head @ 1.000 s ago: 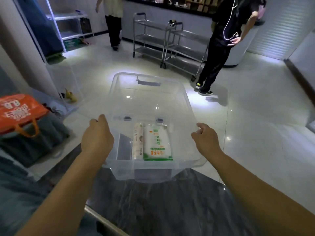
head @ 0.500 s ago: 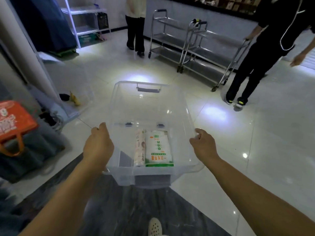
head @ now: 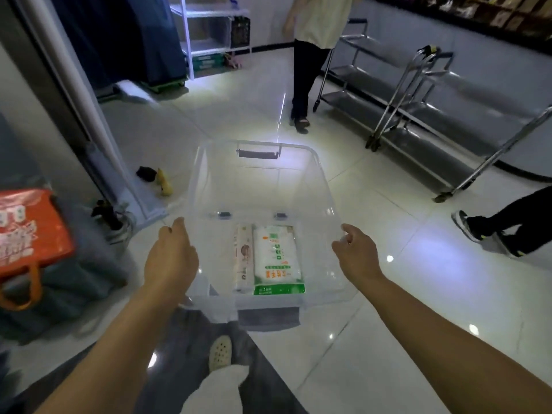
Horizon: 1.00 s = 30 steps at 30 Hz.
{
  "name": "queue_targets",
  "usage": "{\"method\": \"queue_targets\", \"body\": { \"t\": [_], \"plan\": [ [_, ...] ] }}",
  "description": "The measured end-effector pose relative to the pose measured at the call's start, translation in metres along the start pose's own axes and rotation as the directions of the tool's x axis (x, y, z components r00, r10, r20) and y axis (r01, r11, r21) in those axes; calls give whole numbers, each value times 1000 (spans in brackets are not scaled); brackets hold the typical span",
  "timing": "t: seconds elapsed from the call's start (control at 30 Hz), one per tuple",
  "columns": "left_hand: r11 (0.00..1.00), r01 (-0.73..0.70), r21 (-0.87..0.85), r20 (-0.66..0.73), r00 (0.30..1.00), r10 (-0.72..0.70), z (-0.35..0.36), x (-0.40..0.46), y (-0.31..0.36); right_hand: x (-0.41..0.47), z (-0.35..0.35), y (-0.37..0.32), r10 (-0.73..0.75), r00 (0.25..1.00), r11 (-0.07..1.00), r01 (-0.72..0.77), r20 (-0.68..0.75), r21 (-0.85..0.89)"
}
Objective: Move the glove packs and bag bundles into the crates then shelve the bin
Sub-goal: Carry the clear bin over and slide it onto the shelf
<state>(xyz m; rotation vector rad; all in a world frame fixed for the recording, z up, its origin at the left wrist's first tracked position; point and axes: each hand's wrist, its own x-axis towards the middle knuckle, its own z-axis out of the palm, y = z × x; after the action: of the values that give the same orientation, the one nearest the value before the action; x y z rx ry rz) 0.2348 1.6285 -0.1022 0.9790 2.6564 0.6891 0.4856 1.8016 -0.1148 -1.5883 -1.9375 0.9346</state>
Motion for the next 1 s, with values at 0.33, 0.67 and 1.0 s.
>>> {"method": "queue_targets", "body": {
  "t": [0.33,0.67,1.0],
  "plan": [
    [998,-58,7,-36,998,58,-1,287,42,237,86,-105,52,999,996,-51,-10,75],
    [1000,-3,18,-21,1000,3,57,539,121,508,144,-146,5,1000,997,-7,27,75],
    [989,103,111,-14,995,-102,76,779,177,786,205,-242,-171,972,983,180,160,-45]
  ]
}}
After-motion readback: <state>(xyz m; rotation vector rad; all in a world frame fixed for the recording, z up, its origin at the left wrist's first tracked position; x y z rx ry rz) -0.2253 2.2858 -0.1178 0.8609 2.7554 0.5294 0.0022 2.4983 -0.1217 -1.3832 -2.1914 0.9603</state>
